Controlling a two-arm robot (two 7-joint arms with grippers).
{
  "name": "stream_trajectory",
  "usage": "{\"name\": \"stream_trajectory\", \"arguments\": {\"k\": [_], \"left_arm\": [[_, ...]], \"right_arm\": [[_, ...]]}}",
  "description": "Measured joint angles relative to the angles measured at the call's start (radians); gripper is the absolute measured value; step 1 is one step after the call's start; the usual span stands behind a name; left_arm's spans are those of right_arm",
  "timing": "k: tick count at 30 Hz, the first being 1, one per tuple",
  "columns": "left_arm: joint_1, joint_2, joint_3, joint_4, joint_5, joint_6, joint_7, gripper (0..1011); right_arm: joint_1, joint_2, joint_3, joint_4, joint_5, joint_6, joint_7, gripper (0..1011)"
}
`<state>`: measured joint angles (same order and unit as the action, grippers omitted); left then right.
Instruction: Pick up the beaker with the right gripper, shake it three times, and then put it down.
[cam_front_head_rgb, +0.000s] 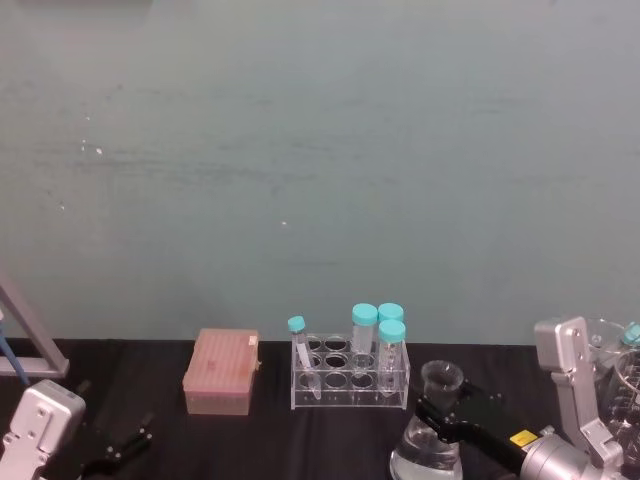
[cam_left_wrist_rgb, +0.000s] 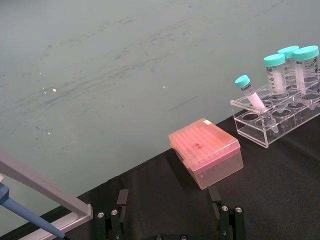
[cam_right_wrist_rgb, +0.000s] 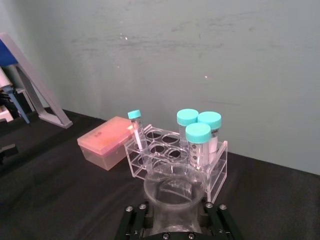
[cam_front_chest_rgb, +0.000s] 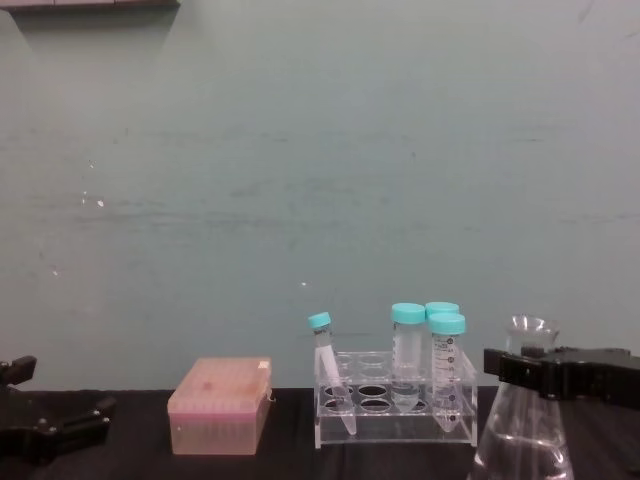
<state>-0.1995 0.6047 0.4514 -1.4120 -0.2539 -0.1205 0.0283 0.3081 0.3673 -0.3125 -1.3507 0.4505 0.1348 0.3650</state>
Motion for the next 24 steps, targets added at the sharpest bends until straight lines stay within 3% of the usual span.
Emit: {"name": "stream_trajectory", "arguments": {"k": [17,24], "left_arm": [[0.0,0.0,0.0,0.0,0.0,0.0,0.0,1000],[0.0,0.0,0.0,0.0,0.0,0.0,0.0,1000]], "right_arm": [[-0.001,0.0,0.001,-0.001,0.0,0.0,-0.001,969],[-0.001,0.0,0.001,-0.001,-0.001,0.001,-0.001,1003]]}}
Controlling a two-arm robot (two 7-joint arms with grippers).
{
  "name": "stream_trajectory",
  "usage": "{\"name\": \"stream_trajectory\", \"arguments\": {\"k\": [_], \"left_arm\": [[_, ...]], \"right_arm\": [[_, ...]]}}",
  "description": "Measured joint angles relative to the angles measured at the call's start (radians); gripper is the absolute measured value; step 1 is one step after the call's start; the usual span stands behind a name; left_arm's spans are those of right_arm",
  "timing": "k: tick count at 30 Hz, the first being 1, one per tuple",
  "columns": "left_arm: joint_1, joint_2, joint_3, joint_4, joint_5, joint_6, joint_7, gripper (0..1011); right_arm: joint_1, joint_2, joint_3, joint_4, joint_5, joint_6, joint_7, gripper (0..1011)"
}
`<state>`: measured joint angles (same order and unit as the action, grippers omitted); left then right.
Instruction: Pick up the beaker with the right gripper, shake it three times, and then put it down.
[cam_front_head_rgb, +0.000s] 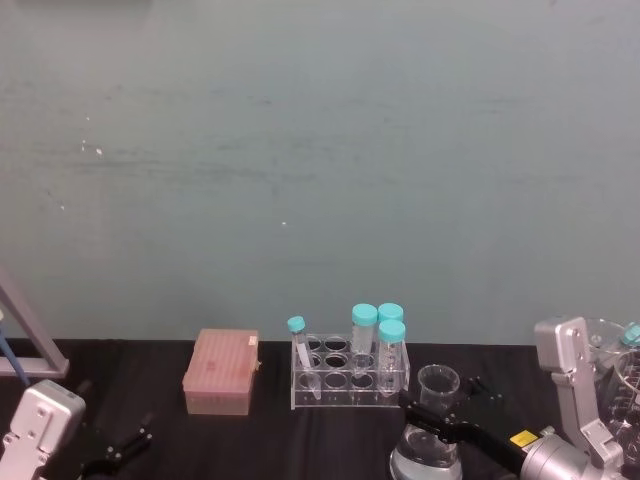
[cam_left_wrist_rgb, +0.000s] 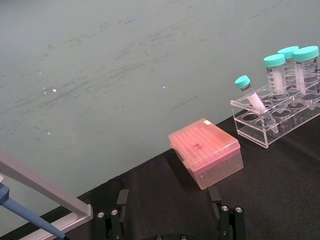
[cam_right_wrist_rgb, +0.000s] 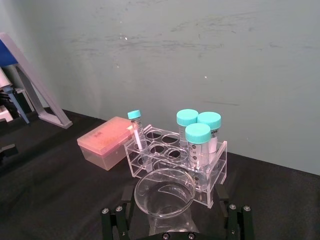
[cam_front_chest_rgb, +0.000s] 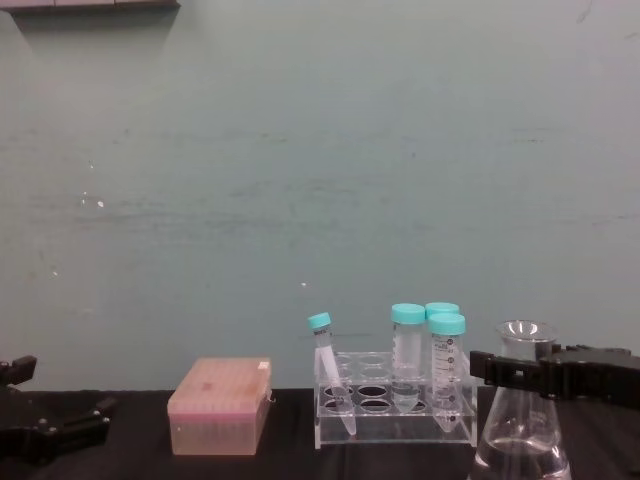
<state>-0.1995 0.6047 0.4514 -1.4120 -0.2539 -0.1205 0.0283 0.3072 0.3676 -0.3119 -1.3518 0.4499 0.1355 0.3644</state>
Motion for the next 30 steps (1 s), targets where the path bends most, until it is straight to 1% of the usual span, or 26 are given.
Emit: {"name": "stream_trajectory", "arguments": {"k": [3,7,14,17,18,19,20,21,22,24,26,28,29,30], "left_arm": [[0.0,0.0,0.0,0.0,0.0,0.0,0.0,1000],[0.0,0.0,0.0,0.0,0.0,0.0,0.0,1000],[0.0,0.0,0.0,0.0,0.0,0.0,0.0,1000],[0.0,0.0,0.0,0.0,0.0,0.0,0.0,1000],[0.0,0.0,0.0,0.0,0.0,0.0,0.0,1000],[0.0,0.0,0.0,0.0,0.0,0.0,0.0,1000],[0.0,0.0,0.0,0.0,0.0,0.0,0.0,1000],[0.0,0.0,0.0,0.0,0.0,0.0,0.0,1000],[0.0,0.0,0.0,0.0,0.0,0.0,0.0,1000],[0.0,0.0,0.0,0.0,0.0,0.0,0.0,1000],[0.0,0.0,0.0,0.0,0.0,0.0,0.0,1000],[0.0,0.0,0.0,0.0,0.0,0.0,0.0,1000],[0.0,0.0,0.0,0.0,0.0,0.0,0.0,1000],[0.0,0.0,0.0,0.0,0.0,0.0,0.0,1000]], "right_arm": [[-0.001,0.001,0.0,-0.001,0.0,-0.004,0.0,1003],[-0.011,0.007,0.002,-0.017,0.002,-0.032,0.016,1003],[-0.03,0.02,0.026,-0.076,0.027,-0.079,0.036,1003],[-0.042,0.02,0.048,-0.112,0.023,-0.122,0.011,1003],[-0.046,0.018,0.057,-0.121,0.016,-0.134,-0.005,1003],[-0.054,0.01,0.075,-0.136,-0.008,-0.157,-0.059,1003],[-0.059,0.005,0.085,-0.143,-0.022,-0.163,-0.087,1003],[-0.068,-0.007,0.106,-0.155,-0.058,-0.17,-0.159,1003],[-0.068,-0.007,0.106,-0.155,-0.058,-0.17,-0.159,1003],[-0.085,-0.026,0.141,-0.167,-0.124,-0.162,-0.284,1002],[-0.093,-0.032,0.155,-0.168,-0.154,-0.146,-0.335,1003],[-0.102,-0.036,0.167,-0.167,-0.169,-0.126,-0.369,1003],[-0.11,-0.04,0.179,-0.162,-0.179,-0.107,-0.39,1003],[-0.115,-0.04,0.183,-0.158,-0.182,-0.098,-0.396,1003]]}}
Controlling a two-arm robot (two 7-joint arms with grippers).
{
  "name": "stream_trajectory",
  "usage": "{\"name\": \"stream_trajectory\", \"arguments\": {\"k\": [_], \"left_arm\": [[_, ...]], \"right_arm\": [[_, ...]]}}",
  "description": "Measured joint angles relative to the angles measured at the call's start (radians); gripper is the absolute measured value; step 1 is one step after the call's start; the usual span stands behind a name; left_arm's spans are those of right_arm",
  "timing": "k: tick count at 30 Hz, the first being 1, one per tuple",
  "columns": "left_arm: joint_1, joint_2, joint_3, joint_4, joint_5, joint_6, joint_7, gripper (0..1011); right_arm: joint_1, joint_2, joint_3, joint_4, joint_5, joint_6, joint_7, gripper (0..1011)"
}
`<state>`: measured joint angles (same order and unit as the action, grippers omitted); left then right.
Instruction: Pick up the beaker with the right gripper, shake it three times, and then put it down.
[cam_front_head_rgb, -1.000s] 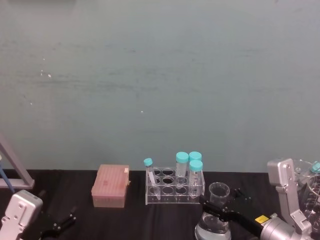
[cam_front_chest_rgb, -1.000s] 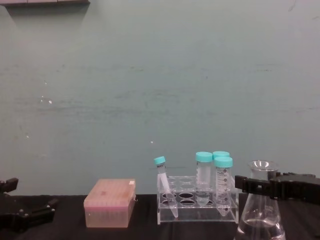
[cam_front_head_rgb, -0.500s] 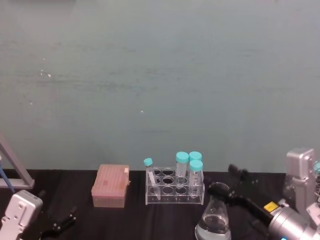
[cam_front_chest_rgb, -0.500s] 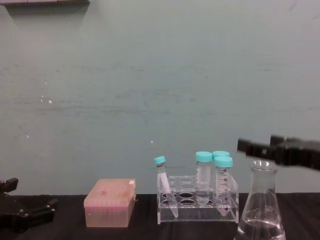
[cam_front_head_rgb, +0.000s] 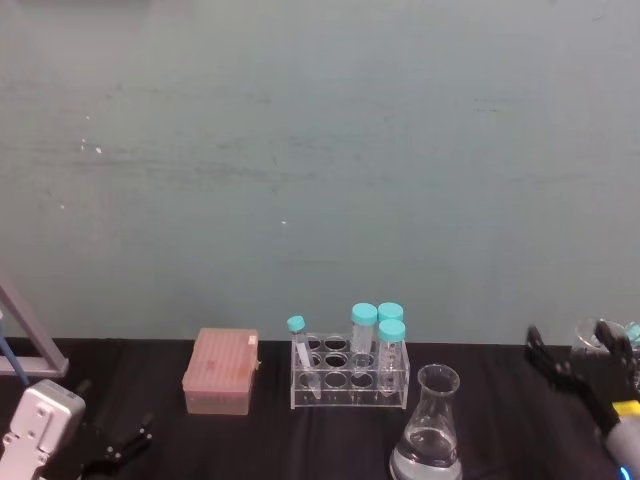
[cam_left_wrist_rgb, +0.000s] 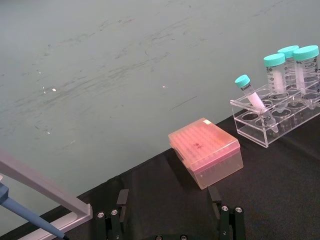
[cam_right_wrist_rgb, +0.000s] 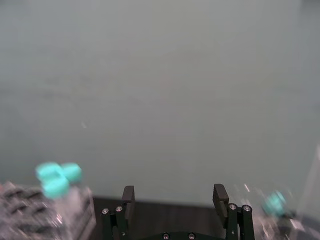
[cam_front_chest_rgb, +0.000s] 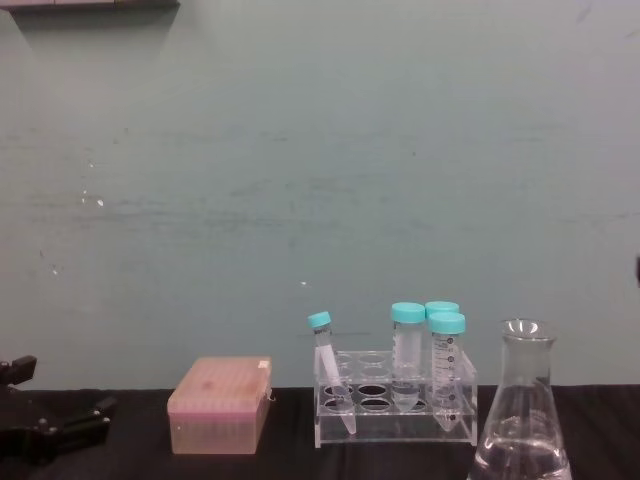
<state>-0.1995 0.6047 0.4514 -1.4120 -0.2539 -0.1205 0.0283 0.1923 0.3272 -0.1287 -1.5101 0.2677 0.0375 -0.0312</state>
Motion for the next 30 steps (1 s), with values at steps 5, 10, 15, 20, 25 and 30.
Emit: {"name": "stream_trajectory", "arguments": {"k": [5,10,15,20,25,30], "left_arm": [[0.0,0.0,0.0,0.0,0.0,0.0,0.0,1000],[0.0,0.0,0.0,0.0,0.0,0.0,0.0,1000],[0.0,0.0,0.0,0.0,0.0,0.0,0.0,1000],[0.0,0.0,0.0,0.0,0.0,0.0,0.0,1000],[0.0,0.0,0.0,0.0,0.0,0.0,0.0,1000],[0.0,0.0,0.0,0.0,0.0,0.0,0.0,1000]], "right_arm": [[-0.031,-0.004,0.025,0.027,0.007,0.044,0.002,1003],[-0.042,-0.007,0.037,0.038,0.037,0.067,0.049,1003],[-0.042,-0.007,0.036,0.038,0.035,0.067,0.047,1003],[-0.041,-0.006,0.035,0.038,0.031,0.065,0.042,1003],[-0.041,-0.006,0.034,0.038,0.03,0.064,0.04,1002],[-0.04,-0.006,0.033,0.038,0.029,0.063,0.038,1003]]}}
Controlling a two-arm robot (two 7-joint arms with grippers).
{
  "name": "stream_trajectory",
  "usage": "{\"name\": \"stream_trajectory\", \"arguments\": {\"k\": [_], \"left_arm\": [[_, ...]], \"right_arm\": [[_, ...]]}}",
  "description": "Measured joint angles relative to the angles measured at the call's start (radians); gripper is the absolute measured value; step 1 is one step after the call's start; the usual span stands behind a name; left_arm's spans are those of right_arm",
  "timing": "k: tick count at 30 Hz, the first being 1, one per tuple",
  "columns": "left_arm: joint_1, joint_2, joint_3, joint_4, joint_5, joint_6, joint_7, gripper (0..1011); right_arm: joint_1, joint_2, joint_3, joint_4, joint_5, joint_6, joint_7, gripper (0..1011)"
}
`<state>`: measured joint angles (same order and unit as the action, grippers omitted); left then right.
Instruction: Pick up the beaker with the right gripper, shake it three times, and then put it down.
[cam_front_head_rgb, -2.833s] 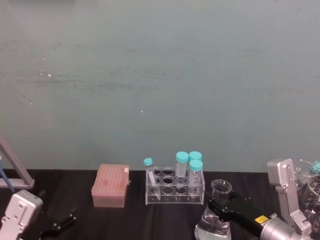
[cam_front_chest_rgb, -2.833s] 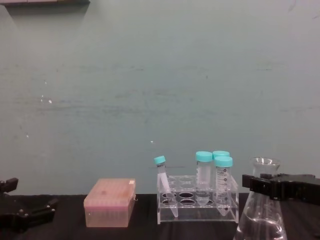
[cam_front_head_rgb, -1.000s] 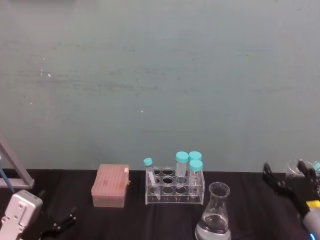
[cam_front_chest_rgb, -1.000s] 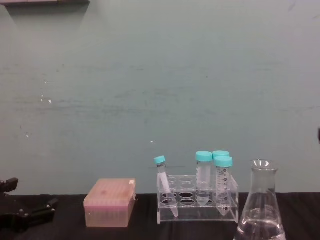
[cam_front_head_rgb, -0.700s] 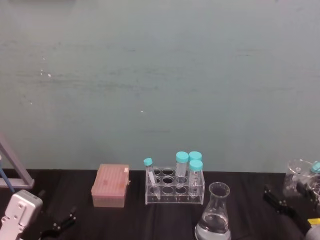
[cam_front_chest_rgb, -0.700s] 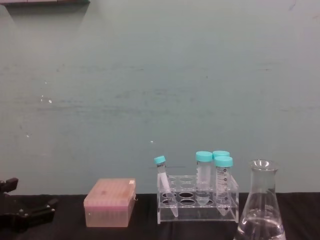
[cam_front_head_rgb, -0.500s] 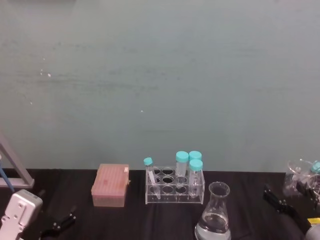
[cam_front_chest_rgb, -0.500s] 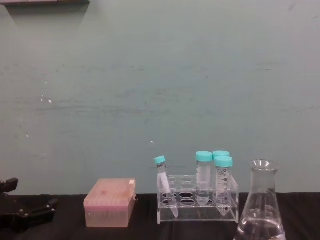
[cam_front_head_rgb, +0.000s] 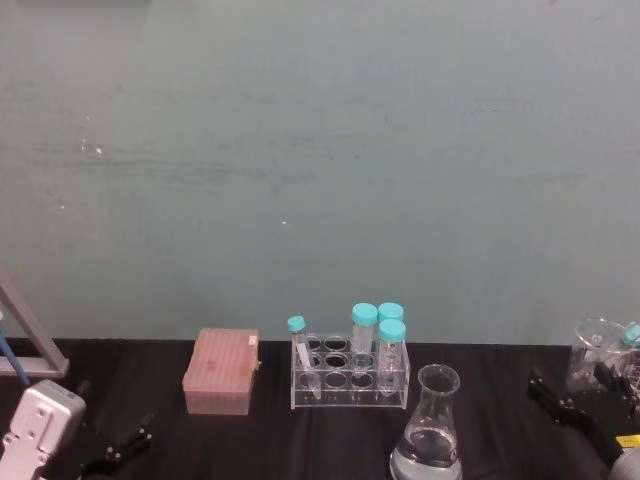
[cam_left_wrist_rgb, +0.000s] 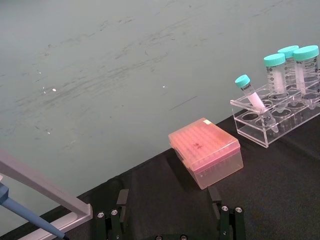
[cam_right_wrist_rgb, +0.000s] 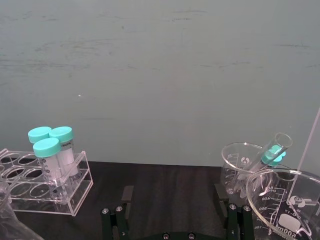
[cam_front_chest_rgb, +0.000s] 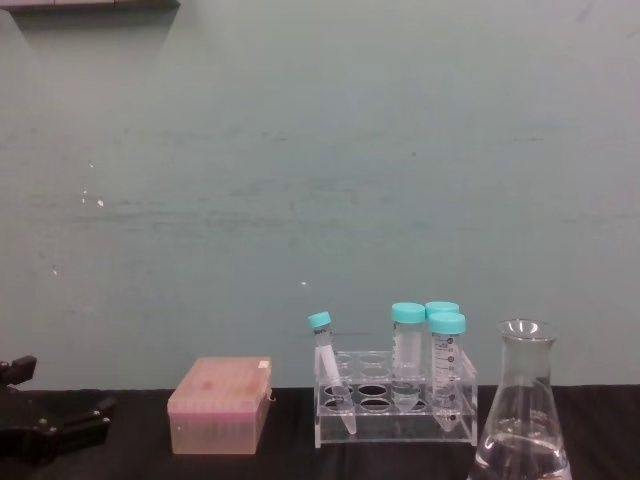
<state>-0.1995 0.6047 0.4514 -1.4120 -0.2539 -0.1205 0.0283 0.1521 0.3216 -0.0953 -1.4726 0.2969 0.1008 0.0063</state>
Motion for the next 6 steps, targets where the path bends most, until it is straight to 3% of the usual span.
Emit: {"name": "stream_trajectory", "arguments": {"k": [6], "left_arm": [[0.0,0.0,0.0,0.0,0.0,0.0,0.0,1000]], "right_arm": [[0.0,0.0,-0.001,-0.001,-0.001,-0.001,-0.001,1003]]}}
